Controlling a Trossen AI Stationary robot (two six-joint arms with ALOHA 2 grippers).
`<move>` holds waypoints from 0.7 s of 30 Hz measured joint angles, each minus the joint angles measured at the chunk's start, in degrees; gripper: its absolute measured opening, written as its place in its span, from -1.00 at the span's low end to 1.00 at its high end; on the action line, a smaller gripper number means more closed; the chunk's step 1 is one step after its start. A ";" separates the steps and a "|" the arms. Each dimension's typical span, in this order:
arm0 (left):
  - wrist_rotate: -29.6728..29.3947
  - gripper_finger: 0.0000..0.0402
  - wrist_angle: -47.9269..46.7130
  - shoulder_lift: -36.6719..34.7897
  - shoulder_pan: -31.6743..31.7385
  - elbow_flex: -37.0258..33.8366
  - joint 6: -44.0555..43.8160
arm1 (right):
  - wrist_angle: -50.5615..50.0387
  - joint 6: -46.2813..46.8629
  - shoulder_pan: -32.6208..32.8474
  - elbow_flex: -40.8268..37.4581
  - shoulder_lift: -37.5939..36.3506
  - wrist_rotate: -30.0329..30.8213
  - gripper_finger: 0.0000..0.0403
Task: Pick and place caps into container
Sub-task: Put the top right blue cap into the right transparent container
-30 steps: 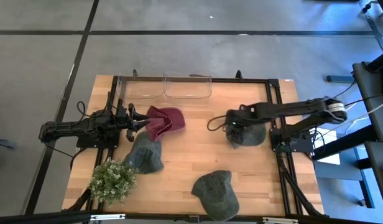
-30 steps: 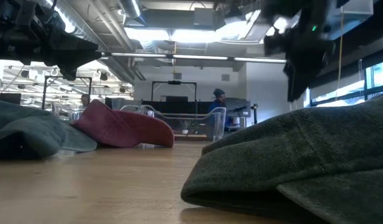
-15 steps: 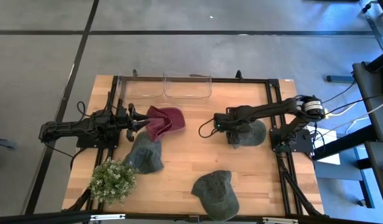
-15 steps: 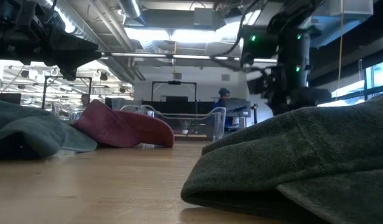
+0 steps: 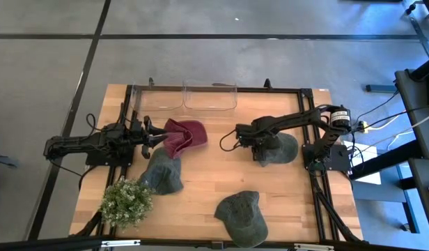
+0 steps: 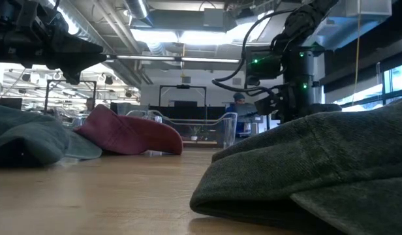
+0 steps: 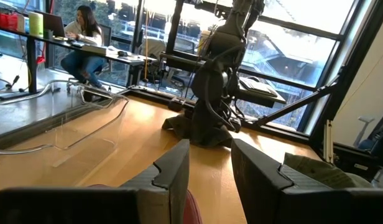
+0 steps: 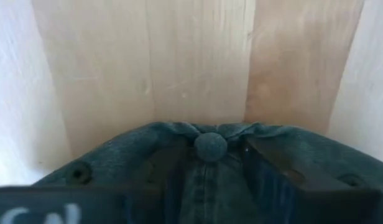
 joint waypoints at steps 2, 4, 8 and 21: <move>0.00 -0.42 0.01 0.00 0.02 0.01 -0.02 | 0.55 0.37 -0.02 -0.10 -0.25 0.34 -0.44; 0.02 -0.42 -0.01 0.00 0.00 0.01 0.02 | 1.10 1.29 -0.05 -0.14 -0.51 0.72 -0.59; 0.03 -0.42 -0.01 0.00 0.00 0.00 0.09 | 1.57 1.27 -0.07 -0.24 -1.67 0.80 -0.69; 0.02 -0.42 -0.01 0.00 0.02 0.00 0.11 | -1.61 5.72 -0.11 0.10 -21.29 1.21 -0.69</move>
